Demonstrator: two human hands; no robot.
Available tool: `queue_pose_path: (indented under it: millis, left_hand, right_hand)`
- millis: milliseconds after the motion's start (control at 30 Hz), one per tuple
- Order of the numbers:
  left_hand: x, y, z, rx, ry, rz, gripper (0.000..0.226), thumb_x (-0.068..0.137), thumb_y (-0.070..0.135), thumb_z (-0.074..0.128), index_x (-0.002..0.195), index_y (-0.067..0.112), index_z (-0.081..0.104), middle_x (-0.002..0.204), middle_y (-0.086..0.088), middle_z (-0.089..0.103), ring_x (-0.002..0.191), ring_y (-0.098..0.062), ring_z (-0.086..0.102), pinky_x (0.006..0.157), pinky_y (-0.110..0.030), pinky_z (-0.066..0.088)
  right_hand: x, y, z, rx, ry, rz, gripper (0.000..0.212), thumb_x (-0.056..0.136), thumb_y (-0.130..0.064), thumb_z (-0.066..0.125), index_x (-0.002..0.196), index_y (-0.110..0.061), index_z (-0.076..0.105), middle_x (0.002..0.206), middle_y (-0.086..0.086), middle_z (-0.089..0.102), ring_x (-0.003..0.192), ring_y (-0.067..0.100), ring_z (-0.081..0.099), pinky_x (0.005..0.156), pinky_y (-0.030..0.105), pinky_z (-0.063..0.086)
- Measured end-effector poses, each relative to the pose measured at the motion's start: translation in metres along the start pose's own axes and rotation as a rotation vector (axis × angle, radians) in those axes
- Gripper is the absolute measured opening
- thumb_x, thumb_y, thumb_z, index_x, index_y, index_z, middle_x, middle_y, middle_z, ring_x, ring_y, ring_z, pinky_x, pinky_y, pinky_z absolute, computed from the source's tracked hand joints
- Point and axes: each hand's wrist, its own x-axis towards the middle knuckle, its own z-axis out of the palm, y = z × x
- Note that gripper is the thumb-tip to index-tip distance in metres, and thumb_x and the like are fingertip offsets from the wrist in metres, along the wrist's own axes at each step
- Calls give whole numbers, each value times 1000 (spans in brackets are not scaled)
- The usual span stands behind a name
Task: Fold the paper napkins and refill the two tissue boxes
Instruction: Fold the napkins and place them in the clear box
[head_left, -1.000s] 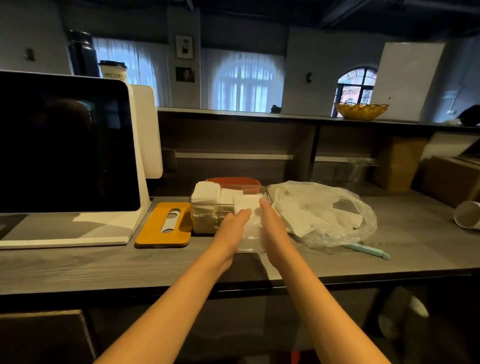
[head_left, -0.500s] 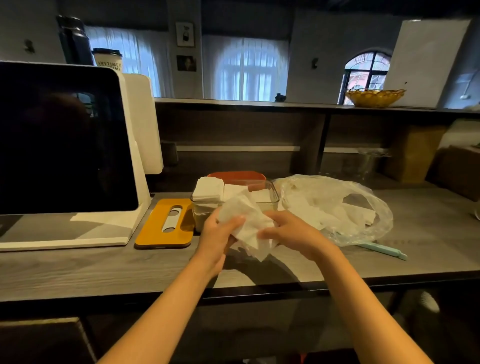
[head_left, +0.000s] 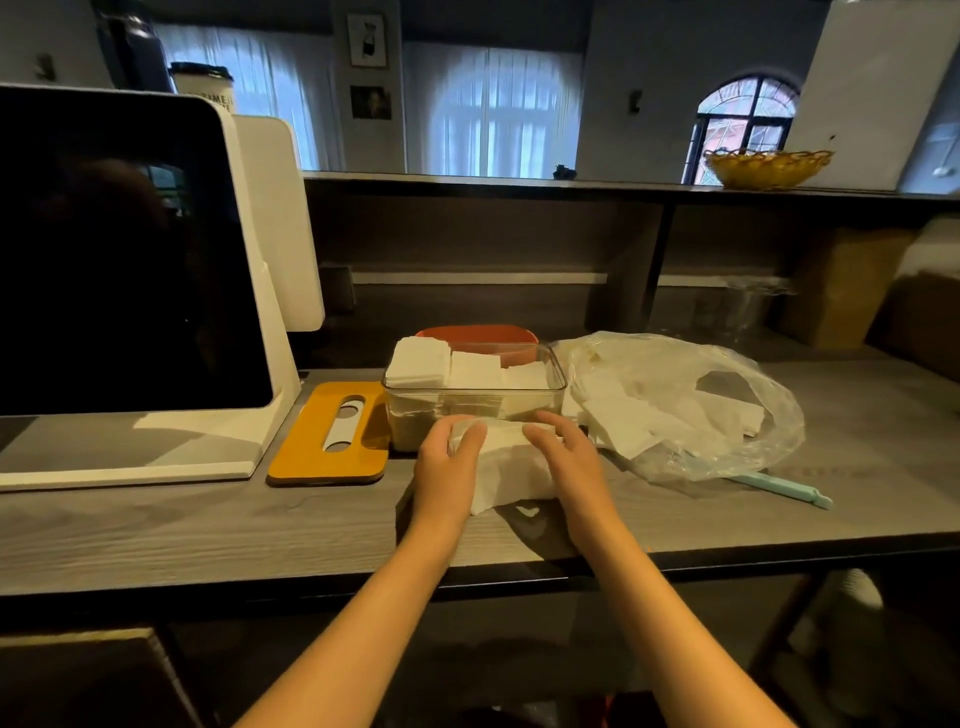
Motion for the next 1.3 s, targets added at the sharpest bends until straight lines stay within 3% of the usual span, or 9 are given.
queue_pose_path:
  millis: [100, 300, 500, 633, 900, 1033, 1100, 1200, 1300]
  left_hand:
    - [-3, 6, 14, -43, 153, 15, 16, 100, 29, 57, 103, 15, 66, 96, -1, 67, 90, -12, 62, 63, -17, 44]
    - [-4, 2, 14, -13, 265, 18, 13, 103, 22, 52, 92, 22, 61, 87, 1, 62, 82, -12, 57, 65, -21, 44]
    - [-6, 8, 18, -4, 169, 54, 4, 97, 22, 59, 101, 20, 60, 98, 1, 63, 90, -14, 60, 66, -26, 48]
    - [-2, 7, 15, -2, 251, -12, 13, 99, 15, 52, 97, 23, 62, 94, 2, 63, 92, -19, 61, 72, -33, 52]
    - [-2, 10, 12, 16, 171, -88, 24, 101, 17, 43, 98, 18, 66, 100, -4, 62, 91, -19, 59, 64, -30, 49]
    - [-8, 11, 9, 200, 76, 94, 25, 103, 21, 46, 89, 17, 68, 88, 1, 65, 85, -14, 58, 65, -28, 44]
    - [-11, 14, 6, 288, 15, 213, 28, 104, 24, 48, 85, 16, 67, 80, 1, 65, 78, -11, 59, 66, -29, 44]
    - [-12, 28, -3, 390, -166, 380, 16, 101, 28, 56, 108, 20, 68, 96, 12, 64, 88, 3, 57, 72, -7, 43]
    - [-5, 52, -10, 485, -369, 440, 44, 93, 30, 69, 135, 25, 55, 115, 18, 56, 104, 4, 53, 80, -6, 44]
  right_hand:
    - [2, 3, 19, 67, 203, -8, 28, 91, -33, 67, 112, -16, 69, 111, -3, 65, 104, 11, 58, 77, 23, 46]
    - [4, 8, 25, 52, 304, 17, 3, 90, -22, 65, 88, -21, 67, 94, -6, 65, 94, 12, 59, 75, 28, 44]
    - [2, 8, 25, 48, 230, -39, 5, 91, -19, 64, 95, -19, 68, 96, -6, 65, 93, 11, 60, 78, 29, 50]
    - [6, 8, 22, 29, 317, 6, 11, 91, -19, 60, 97, -17, 69, 97, -4, 65, 95, 13, 59, 72, 25, 44]
    - [8, 6, 28, -75, 265, 35, 20, 96, -28, 56, 93, -13, 69, 90, -1, 67, 87, 14, 62, 70, 28, 49]
    - [4, 2, 31, -169, 308, -48, 45, 98, -28, 55, 56, -12, 52, 52, 1, 48, 51, 16, 43, 54, 33, 36]
    - [2, -4, 27, -164, 376, -79, 50, 99, -29, 55, 51, -14, 47, 48, 0, 40, 47, 12, 35, 50, 28, 31]
    - [7, -24, 17, -130, 431, -140, 50, 100, -30, 55, 53, -14, 51, 48, -1, 44, 48, 11, 38, 49, 25, 32]
    - [18, -55, 10, -181, 440, -210, 51, 100, -35, 55, 53, -13, 51, 49, 0, 44, 48, 10, 37, 50, 25, 32]
